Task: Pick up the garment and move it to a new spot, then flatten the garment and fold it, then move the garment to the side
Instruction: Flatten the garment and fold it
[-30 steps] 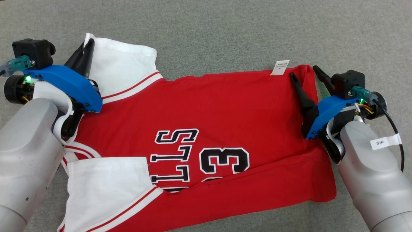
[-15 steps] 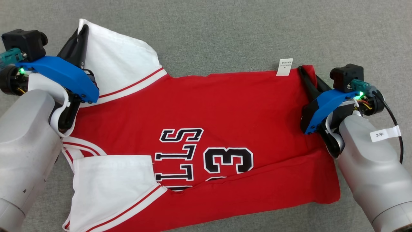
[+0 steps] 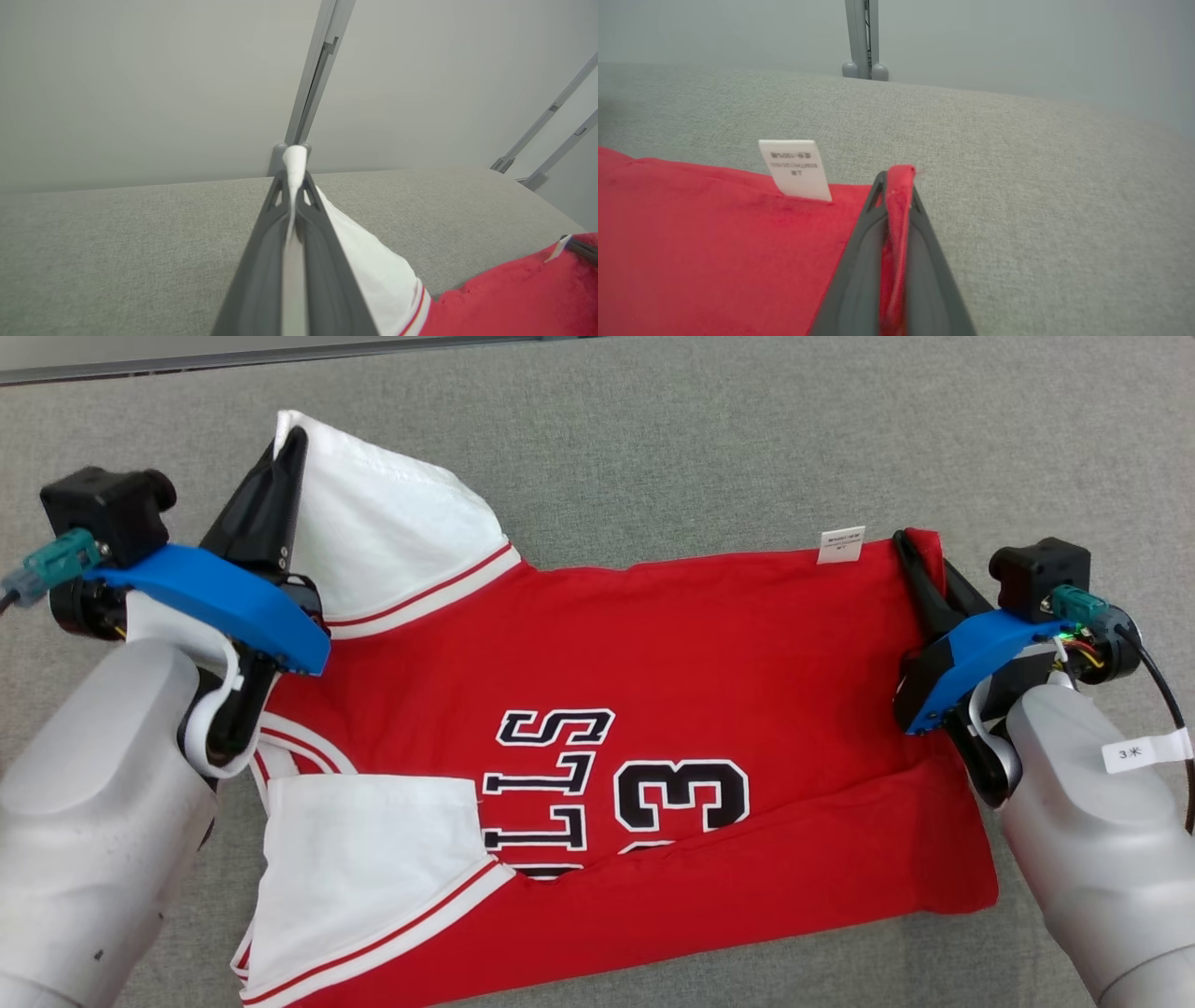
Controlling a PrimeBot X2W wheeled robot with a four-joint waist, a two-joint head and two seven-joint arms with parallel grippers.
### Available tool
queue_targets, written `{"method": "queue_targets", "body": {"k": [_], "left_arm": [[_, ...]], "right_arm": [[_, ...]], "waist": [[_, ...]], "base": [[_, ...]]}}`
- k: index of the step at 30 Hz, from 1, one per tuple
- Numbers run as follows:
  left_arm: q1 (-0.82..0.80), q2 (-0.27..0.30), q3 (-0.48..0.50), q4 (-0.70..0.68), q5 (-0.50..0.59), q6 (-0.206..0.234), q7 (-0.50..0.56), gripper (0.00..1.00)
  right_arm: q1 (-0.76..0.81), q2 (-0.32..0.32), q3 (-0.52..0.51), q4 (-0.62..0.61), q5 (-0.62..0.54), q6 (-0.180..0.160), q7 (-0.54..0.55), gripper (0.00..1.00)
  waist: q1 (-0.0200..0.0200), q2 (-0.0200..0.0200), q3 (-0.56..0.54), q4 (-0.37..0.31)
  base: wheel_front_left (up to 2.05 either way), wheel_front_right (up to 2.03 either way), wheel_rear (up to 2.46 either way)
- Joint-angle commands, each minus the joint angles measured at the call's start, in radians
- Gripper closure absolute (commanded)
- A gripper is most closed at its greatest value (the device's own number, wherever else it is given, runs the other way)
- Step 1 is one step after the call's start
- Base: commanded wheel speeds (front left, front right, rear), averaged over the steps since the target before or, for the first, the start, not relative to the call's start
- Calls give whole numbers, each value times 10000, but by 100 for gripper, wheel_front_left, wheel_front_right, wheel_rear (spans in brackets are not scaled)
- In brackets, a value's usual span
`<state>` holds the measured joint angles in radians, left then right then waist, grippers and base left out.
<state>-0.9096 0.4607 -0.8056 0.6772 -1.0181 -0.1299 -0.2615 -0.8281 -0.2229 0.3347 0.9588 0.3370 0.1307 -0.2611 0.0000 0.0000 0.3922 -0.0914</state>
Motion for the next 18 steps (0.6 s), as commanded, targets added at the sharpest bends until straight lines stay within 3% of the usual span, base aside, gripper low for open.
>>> {"method": "queue_targets", "body": {"k": [1, 11, 18], "left_arm": [[394, 67, 259, -339, 220, -8, -44, 100], [2925, 57, 1672, -2236, 1426, -7, -46, 100], [4533, -106, 2105, -3155, 2079, -9, -47, 100]], "right_arm": [[254, -115, -112, -244, -59, 1, -44, 100], [1722, -289, -745, -1679, -485, 1, -44, 100], [2712, -326, -1140, -2195, -707, 1, -45, 100]], "waist": [[0, 0, -70, 33], [0, 0, -491, 266], [0, 0, -870, 475]], "base": [[0, 0, 0], [0, 0, 0], [0, 0, 0]]}}
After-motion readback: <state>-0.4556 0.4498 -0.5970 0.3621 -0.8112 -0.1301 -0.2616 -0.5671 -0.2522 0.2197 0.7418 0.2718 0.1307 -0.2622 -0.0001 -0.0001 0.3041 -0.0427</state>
